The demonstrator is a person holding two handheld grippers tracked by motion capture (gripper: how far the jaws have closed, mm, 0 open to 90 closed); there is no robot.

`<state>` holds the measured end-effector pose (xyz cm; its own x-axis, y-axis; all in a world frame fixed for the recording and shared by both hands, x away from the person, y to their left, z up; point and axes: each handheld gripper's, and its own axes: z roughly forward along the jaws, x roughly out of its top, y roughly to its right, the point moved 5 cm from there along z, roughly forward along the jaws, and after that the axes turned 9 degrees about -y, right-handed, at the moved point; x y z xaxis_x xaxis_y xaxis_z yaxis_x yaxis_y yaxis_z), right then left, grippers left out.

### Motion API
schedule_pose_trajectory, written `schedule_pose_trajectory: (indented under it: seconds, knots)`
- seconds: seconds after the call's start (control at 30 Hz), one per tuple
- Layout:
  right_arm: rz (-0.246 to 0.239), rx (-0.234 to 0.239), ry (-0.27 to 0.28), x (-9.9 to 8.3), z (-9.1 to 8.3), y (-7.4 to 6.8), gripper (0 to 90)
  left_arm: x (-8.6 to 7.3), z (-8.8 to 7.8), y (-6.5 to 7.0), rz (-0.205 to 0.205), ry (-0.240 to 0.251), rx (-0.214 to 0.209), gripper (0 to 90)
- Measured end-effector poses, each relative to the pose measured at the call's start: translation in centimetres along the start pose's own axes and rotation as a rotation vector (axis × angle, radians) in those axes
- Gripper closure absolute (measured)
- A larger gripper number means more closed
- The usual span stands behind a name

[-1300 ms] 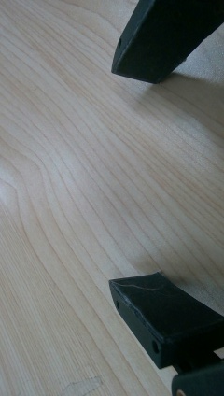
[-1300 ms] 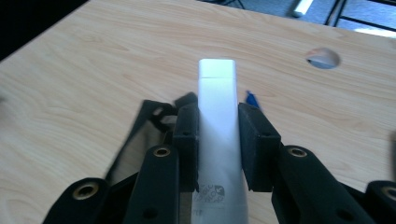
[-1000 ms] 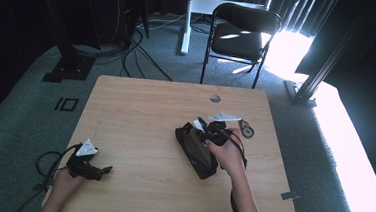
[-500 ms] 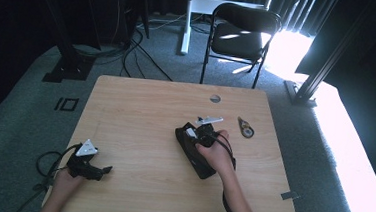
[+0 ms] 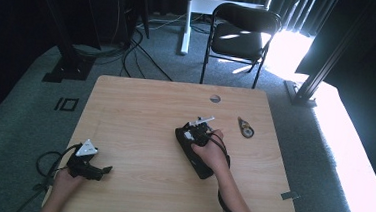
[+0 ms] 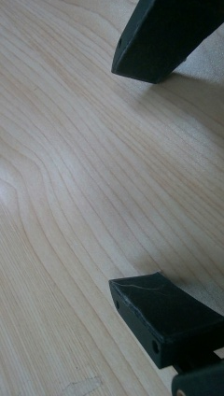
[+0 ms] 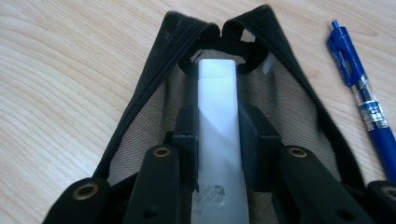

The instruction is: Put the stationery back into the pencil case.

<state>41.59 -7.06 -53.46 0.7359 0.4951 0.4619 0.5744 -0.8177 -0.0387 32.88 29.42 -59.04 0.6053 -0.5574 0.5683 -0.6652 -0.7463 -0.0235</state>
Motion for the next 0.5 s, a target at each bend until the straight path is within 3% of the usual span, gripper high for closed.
schedule_pose_trajectory:
  seconds: [0.5]
  knots:
    - [-0.023,-0.022,-0.095,-0.1,1.9,-0.5,69.9,0.0,0.0,0.0,0.0,0.0,0.0,1.6]
